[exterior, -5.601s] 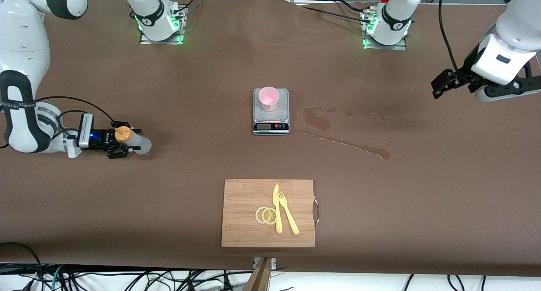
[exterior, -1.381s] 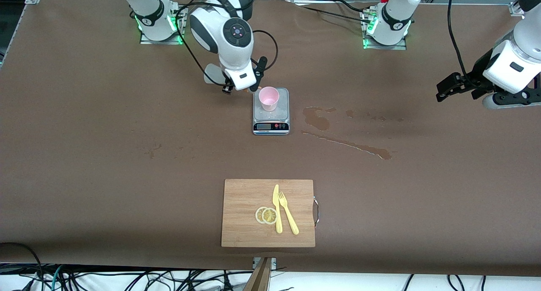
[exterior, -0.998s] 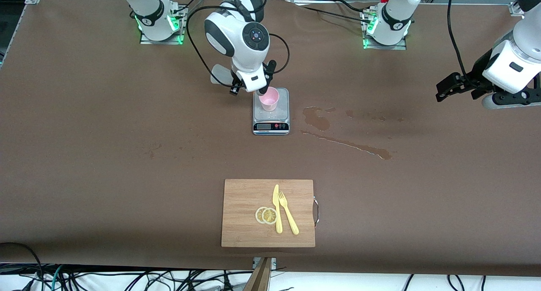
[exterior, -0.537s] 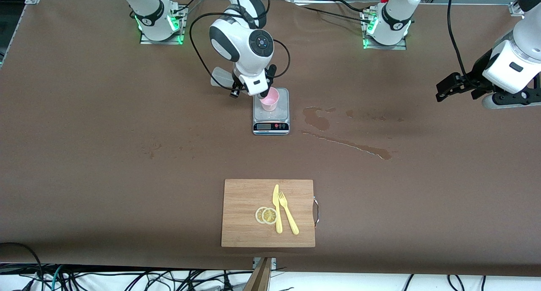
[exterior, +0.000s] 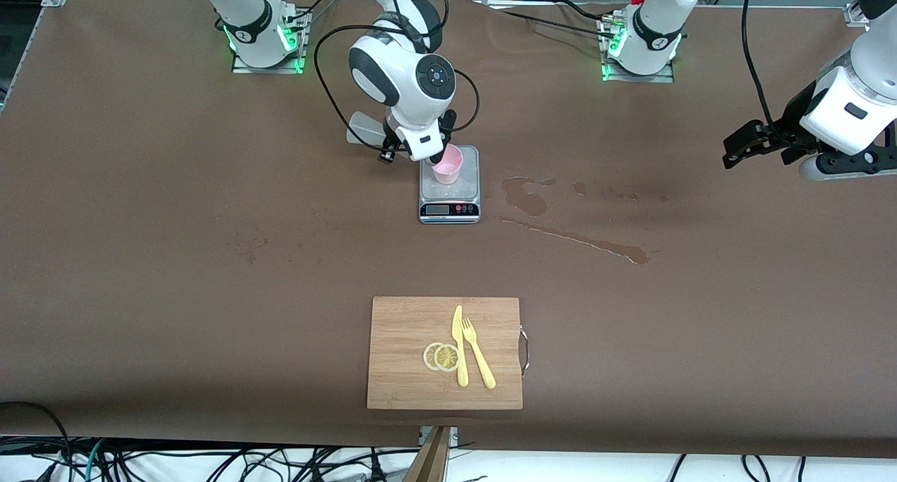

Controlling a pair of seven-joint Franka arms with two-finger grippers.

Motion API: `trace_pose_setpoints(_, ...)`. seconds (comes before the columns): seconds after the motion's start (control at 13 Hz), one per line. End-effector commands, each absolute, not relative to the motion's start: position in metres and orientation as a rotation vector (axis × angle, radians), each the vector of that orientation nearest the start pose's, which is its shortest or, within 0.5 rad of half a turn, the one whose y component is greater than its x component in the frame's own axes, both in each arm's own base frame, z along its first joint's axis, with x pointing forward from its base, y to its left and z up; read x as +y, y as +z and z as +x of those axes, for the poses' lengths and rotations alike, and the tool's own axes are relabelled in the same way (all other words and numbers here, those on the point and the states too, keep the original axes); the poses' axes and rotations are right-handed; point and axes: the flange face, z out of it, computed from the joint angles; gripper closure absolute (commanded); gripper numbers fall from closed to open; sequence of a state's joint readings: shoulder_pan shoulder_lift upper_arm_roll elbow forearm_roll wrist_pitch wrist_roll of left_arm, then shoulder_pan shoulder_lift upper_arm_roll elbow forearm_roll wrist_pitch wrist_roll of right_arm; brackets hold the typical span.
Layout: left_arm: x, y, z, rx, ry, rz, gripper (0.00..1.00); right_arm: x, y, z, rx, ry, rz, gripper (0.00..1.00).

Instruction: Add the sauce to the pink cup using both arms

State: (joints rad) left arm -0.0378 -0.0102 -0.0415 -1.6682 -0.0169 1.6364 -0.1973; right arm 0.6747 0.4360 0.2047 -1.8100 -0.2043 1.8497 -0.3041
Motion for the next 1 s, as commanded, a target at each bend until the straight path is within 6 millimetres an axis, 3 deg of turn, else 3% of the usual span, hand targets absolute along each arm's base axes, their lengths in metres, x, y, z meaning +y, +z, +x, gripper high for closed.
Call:
trace_pose_setpoints(0.0,-0.047,0.593,0.548,-0.174,0.025,-3.163,0.0,0.4563,0.2836,0.4022,-1.958,0.58,-2.677,0.94)
trace_pose_setpoints(0.92,-0.047,0.593,0.548,-0.174,0.025,-3.163,0.0,0.4584,0.2895,0.4031,-1.964,0.602,-2.684,1.0)
